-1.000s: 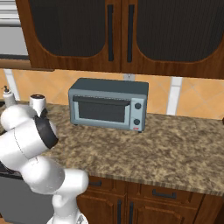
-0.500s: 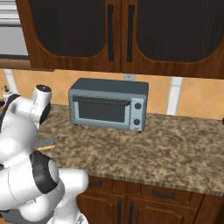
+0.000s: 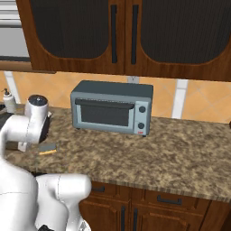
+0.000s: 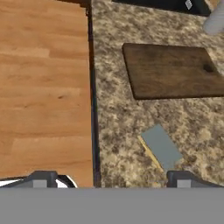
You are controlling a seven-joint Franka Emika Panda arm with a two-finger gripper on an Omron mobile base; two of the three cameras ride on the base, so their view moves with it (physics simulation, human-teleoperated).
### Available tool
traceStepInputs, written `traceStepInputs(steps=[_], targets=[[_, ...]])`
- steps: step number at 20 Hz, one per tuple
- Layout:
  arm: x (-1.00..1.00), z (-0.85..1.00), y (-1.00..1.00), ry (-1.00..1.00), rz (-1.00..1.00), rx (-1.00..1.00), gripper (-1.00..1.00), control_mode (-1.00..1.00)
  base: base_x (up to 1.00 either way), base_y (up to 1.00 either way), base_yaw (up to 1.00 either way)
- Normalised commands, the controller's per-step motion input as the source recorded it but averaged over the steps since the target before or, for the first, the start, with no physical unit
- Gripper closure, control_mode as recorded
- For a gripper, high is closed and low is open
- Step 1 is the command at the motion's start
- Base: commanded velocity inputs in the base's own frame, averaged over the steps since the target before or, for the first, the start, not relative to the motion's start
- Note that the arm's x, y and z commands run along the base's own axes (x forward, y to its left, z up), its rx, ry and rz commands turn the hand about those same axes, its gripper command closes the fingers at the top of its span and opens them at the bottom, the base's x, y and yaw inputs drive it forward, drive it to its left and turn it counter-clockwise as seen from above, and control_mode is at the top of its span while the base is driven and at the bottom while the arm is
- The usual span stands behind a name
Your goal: Pick up the sponge from the counter and clean the cutting board by briefly scrubbing or pressing down on the cutting board. Once finished, release the sponge.
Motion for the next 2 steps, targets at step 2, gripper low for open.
traceStepInputs(steps=[2], targets=[[-0.83, 0.29, -0.53, 0.00, -0.41, 0.12, -1.00, -1.00, 0.00, 0.00, 0.00]])
